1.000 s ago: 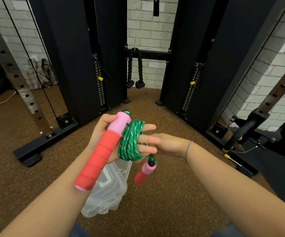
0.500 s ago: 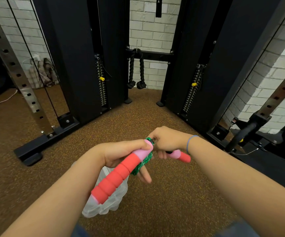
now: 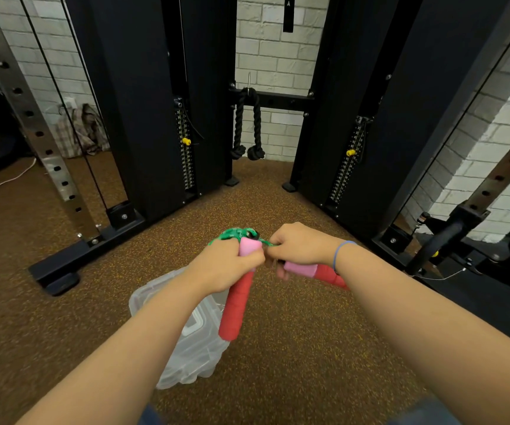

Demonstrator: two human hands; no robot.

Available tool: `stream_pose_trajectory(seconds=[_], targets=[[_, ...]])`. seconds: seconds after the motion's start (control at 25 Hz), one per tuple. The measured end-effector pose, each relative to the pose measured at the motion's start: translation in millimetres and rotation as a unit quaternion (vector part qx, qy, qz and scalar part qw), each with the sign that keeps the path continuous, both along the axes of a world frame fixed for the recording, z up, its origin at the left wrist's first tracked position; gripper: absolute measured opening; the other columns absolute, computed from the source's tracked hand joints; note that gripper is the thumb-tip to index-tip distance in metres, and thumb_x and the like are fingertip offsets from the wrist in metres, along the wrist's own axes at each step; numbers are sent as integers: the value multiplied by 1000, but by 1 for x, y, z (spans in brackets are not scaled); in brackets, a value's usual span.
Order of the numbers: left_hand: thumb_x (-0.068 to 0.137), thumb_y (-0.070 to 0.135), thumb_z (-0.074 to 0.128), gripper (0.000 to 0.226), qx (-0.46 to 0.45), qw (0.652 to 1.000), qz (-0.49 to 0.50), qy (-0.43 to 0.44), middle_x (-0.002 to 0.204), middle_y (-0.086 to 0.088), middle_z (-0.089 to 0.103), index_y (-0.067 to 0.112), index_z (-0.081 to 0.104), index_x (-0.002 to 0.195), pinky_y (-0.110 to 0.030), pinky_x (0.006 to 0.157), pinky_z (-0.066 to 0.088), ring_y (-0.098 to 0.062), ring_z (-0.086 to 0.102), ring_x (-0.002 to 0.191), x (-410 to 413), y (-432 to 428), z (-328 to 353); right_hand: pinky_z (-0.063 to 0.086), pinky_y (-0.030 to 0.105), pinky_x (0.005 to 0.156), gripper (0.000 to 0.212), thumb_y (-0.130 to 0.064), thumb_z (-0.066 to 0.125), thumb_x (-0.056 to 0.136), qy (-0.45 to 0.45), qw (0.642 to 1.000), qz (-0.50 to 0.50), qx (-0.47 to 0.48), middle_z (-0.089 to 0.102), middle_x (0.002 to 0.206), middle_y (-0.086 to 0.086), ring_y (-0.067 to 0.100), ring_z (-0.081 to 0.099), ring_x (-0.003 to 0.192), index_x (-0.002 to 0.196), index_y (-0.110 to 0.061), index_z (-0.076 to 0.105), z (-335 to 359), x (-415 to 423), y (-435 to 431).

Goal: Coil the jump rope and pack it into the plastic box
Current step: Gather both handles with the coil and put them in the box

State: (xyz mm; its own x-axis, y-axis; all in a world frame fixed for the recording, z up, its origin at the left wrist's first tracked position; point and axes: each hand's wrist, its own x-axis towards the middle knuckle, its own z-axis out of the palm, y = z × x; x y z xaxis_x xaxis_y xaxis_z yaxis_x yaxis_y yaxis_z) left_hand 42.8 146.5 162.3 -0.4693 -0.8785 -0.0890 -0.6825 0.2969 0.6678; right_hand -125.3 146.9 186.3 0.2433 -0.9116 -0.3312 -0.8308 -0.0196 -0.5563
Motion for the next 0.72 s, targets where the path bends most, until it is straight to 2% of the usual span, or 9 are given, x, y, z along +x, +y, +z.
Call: stream_pose_trajectory(seconds=[0.08, 0.16, 0.24, 0.32, 0.4, 0.52, 0.64, 0.72], targets=[[81, 44, 52, 32, -58, 995, 39, 74, 59, 2, 49, 17, 54, 63, -28, 54, 36, -15, 47, 58, 0, 0, 0, 56, 31, 67, 24, -14, 45, 94, -73, 997, -17, 11, 64, 55, 4, 14, 63, 49, 76, -6, 60, 3, 0, 1], [82, 42, 52, 32, -96, 983, 72, 140, 60, 1, 50, 14, 53, 65, -29, 54, 36, -14, 46, 57, 0, 1, 0, 55, 33, 66, 25, -21, 47, 94, -83, 996, -7, -20, 63, 58, 2, 16, 63, 50, 75, -8, 57, 6, 3, 2], [76, 47, 47, 38, -105, 965, 109, 214, 66, -6, 60, 12, 58, 70, -34, 58, 44, -21, 54, 60, 1, 1, -1, 52, 30, 58, 28, -30, 52, 92, -76, 995, -6, -57, 62, 60, 1, 17, 62, 50, 74, -10, 57, 5, 8, 3], [69, 54, 42, 51, -87, 944, 131, 289, 86, -13, 71, 12, 68, 83, -43, 69, 53, -29, 65, 78, 5, -2, -1, 49, 27, 53, 33, -39, 55, 90, -104, 991, -18, -78, 60, 59, 1, 17, 60, 46, 73, -12, 55, 4, 11, 4], [68, 53, 43, 45, -52, 919, 144, 363, 98, -9, 72, 22, 69, 88, -47, 82, 55, -27, 68, 91, 6, -4, -1, 48, 27, 52, 36, -42, 54, 91, -125, 987, -18, -94, 60, 61, 2, 20, 57, 46, 75, -10, 54, 4, 15, 8], [75, 46, 46, 41, 41, 857, 142, 493, 109, -9, 71, 17, 64, 99, -48, 92, 53, -24, 68, 99, 1, -6, 1, 46, 30, 51, 41, -43, 49, 93, -175, 979, -21, -102, 58, 66, 9, 24, 54, 50, 82, -3, 51, 2, 21, 13], [78, 51, 41, 53, 156, 752, 128, 627, 110, -13, 71, 14, 54, 114, -47, 93, 50, -25, 68, 105, -2, -5, 7, 46, 34, 56, 48, -47, 48, 92, -232, 967, -39, -97, 58, 72, 13, 23, 54, 58, 86, 0, 52, -6, 29, 19], [85, 50, 34, 50, 194, 691, 132, 684, 105, -14, 74, 12, 48, 116, -47, 94, 48, -27, 68, 105, 2, -7, 12, 46, 32, 57, 48, -45, 47, 93, -231, 966, -40, -106, 59, 71, 9, 21, 54, 59, 90, 2, 54, -11, 33, 23]])
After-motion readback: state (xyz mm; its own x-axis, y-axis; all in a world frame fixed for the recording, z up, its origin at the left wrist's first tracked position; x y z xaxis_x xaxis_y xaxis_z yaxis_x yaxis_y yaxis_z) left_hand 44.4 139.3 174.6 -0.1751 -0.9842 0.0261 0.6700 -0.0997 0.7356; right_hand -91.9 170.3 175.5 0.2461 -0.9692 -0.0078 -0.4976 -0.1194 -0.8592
